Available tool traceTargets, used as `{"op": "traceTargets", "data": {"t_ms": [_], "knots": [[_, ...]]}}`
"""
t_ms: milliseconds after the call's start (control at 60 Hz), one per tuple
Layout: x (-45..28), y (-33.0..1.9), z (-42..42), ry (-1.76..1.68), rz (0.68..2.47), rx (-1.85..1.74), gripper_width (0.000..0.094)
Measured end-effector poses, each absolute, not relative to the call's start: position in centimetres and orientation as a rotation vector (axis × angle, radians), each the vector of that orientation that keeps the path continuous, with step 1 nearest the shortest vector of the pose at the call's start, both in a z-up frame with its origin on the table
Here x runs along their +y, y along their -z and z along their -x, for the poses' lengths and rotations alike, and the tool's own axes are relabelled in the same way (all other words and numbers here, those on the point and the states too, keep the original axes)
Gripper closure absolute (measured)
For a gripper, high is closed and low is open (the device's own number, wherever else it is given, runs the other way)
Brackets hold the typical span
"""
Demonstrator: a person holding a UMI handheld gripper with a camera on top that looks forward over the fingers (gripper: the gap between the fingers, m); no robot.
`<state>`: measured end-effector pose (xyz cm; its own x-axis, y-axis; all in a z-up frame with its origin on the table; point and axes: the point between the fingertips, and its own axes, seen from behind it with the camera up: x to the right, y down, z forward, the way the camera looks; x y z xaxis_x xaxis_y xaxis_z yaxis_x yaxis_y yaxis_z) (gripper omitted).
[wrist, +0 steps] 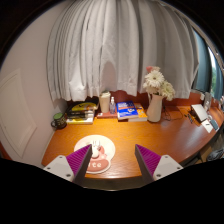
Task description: Arrange mouse
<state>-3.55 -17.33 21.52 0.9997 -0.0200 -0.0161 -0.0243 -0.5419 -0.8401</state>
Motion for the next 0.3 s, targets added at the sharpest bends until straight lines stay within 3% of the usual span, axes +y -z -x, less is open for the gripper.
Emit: {"op": "traceTargets", "data": {"t_ms": [300], "knots": [[-21.7,-21.4,1.6,-0.031,2.143,0.063,0.0089]]}}
